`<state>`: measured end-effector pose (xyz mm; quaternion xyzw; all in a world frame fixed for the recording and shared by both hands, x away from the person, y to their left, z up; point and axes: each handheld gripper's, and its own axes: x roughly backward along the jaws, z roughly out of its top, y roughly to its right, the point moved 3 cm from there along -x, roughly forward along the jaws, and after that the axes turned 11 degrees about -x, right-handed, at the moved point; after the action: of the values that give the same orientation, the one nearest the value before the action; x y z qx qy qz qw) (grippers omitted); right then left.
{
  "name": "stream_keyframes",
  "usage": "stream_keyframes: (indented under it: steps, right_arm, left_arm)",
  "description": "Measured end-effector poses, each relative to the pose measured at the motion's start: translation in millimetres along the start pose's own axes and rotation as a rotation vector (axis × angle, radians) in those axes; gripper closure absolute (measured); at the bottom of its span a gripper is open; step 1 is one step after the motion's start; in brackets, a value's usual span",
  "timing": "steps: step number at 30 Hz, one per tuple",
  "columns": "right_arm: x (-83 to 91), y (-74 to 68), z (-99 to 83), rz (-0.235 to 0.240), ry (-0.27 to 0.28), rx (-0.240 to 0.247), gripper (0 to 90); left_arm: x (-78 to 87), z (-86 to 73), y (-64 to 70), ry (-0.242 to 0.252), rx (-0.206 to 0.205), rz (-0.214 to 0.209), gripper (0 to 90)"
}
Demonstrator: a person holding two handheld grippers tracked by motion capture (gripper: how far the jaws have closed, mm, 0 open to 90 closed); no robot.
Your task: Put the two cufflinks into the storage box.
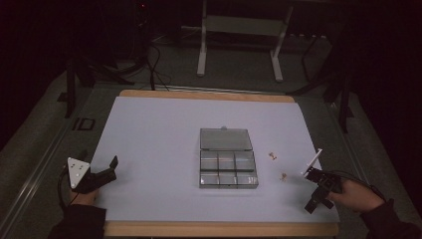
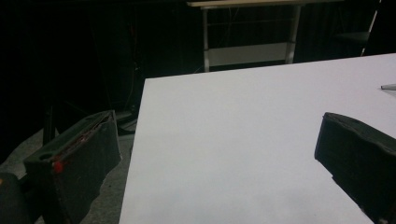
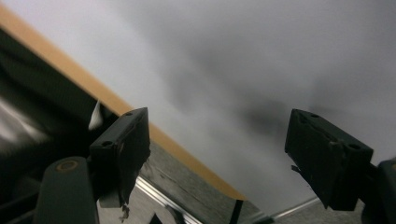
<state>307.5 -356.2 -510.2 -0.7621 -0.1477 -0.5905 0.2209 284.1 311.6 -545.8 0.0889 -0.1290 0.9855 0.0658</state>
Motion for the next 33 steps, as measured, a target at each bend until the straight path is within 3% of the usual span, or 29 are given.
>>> stream_keyframes:
  steps: [2, 4, 6, 13, 18, 26, 29, 33]
  right_arm:
    - [-2.4, -5.4, -0.9, -0.034, 0.009, 0.093, 22.3]
    - [-4.0, -11.6, -1.2, -0.052, 0.019, 0.144, 22.5]
    - [-4.0, -16.8, -1.8, -0.086, 0.04, 0.226, 22.6]
    - [-1.9, -37.8, -1.2, -0.101, 0.091, 0.415, 23.1]
    - [-1.5, -50.5, 2.8, -0.099, 0.102, 0.479, 23.1]
    - [-1.7, -72.5, 6.6, -0.115, 0.157, 0.64, 23.1]
    - [-0.9, -77.8, 9.8, -0.103, 0.163, 0.664, 24.3]
    - [0.6, -82.2, 16.4, -0.121, 0.157, 0.672, 25.6]
  left_arm:
    - [-0.1, 0.0, -0.1, -0.001, 0.001, 0.0, 0.4]
    - [-0.1, -0.1, -0.2, -0.001, 0.001, -0.001, 0.4]
    - [-0.1, -0.1, -0.2, -0.002, 0.001, 0.0, 0.4]
    - [-0.1, -0.1, -0.2, -0.002, 0.002, -0.002, 0.4]
    - [-0.2, -0.1, -0.3, -0.002, 0.004, -0.002, 0.4]
    - [-0.5, -0.1, -0.7, -0.004, 0.006, -0.003, 0.4]
    - [-0.5, -0.1, -0.8, -0.004, 0.007, -0.003, 0.4]
    - [-0.4, -0.1, -0.7, -0.004, 0.006, -0.003, 0.4]
